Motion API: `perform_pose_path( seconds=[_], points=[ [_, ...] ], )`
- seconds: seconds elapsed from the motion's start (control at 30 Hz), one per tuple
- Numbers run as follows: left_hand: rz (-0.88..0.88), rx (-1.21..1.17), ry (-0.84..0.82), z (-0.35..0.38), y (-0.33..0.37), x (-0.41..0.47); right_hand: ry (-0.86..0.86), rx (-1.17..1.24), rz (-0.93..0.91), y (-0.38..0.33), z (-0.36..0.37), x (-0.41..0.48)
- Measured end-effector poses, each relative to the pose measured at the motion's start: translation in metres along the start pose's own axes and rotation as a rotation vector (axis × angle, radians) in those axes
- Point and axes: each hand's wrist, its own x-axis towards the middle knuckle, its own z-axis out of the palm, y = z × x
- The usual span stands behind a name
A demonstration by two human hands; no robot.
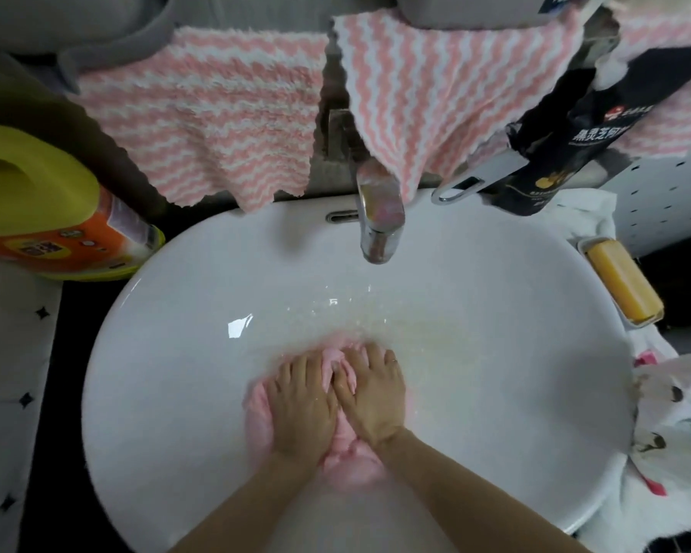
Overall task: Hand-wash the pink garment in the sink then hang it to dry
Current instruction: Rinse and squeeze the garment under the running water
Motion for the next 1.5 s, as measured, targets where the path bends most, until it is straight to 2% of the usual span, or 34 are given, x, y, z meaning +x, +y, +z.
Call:
perform_pose_path(
  seconds=[0.1, 0.2, 0.3, 0.4, 0.5, 0.57, 0.63, 0.67, 0.73, 0.8, 0.87, 0.9, 0.93, 0.97, 1.0, 1.03, 1.1, 1.17, 1.2, 1.37, 1.5],
  points=[
    [-0.007, -0.042, 0.129, 0.007, 0.001, 0.008, -0.001, -0.004, 0.003, 0.002, 0.003, 0.007],
    [-0.007, -0.024, 0.117, 0.006, 0.002, 0.025, -0.042, -0.018, 0.043, 0.0, 0.003, 0.023],
    [-0.014, -0.088, -0.028, 0.003, -0.001, 0.05, -0.135, 0.011, 0.136, -0.007, -0.006, 0.042],
    [-0.005, -0.059, -0.113, -0.009, 0.006, 0.058, -0.085, 0.013, 0.155, -0.009, -0.008, 0.045],
    [-0.036, -0.059, -0.247, -0.032, 0.008, 0.06, -0.075, 0.133, 0.22, -0.011, -0.009, 0.033],
    [-0.05, -0.144, -0.402, -0.046, -0.001, 0.057, -0.071, 0.217, 0.244, -0.015, -0.012, 0.02],
    [-0.032, -0.314, -0.464, -0.063, -0.006, 0.045, -0.127, 0.219, 0.249, -0.021, -0.019, 0.006],
    [-0.026, -0.423, -0.413, -0.073, -0.002, 0.038, -0.166, 0.216, 0.243, -0.024, -0.024, 0.0],
    [0.018, -0.578, -0.184, -0.079, 0.009, 0.035, -0.265, 0.233, 0.237, -0.033, -0.033, -0.009],
    [0.051, -0.537, -0.2, -0.078, 0.022, 0.039, -0.384, 0.378, 0.175, -0.039, -0.045, -0.018],
    [0.109, -0.31, -0.419, -0.07, 0.026, 0.043, -0.554, 0.756, 0.152, -0.033, -0.066, -0.024],
    [0.114, -0.236, -0.505, -0.067, 0.024, 0.042, -0.648, 0.981, 0.205, -0.026, -0.077, -0.025],
    [0.169, -0.22, -0.487, -0.066, 0.021, 0.038, -0.692, 1.171, 0.298, -0.015, -0.083, -0.026],
    [0.235, -0.203, -0.468, -0.062, 0.017, 0.032, -0.655, 1.243, 0.424, -0.002, -0.084, -0.026],
    [0.234, -0.181, -0.527, -0.062, 0.012, 0.024, -0.56, 1.245, 0.541, 0.008, -0.081, -0.024],
    [0.226, -0.138, -0.499, -0.06, 0.007, 0.018, -0.439, 1.138, 0.609, 0.017, -0.075, -0.022],
    [0.256, -0.014, -0.365, -0.058, 0.004, 0.002, -0.292, 0.765, 0.58, 0.027, -0.061, -0.015],
    [0.253, 0.015, -0.278, -0.056, 0.001, -0.016, -0.35, 0.399, 0.424, 0.027, -0.054, -0.008],
    [0.225, 0.01, -0.267, -0.057, 0.0, -0.023, -0.381, 0.298, 0.378, 0.027, -0.052, -0.004],
    [0.13, -0.104, -0.21, -0.061, -0.011, -0.048, -0.401, 0.149, 0.257, 0.031, -0.046, 0.009],
    [0.131, -0.156, -0.117, -0.062, -0.016, -0.067, -0.362, 0.167, 0.313, 0.026, -0.043, 0.011]
  ],
)
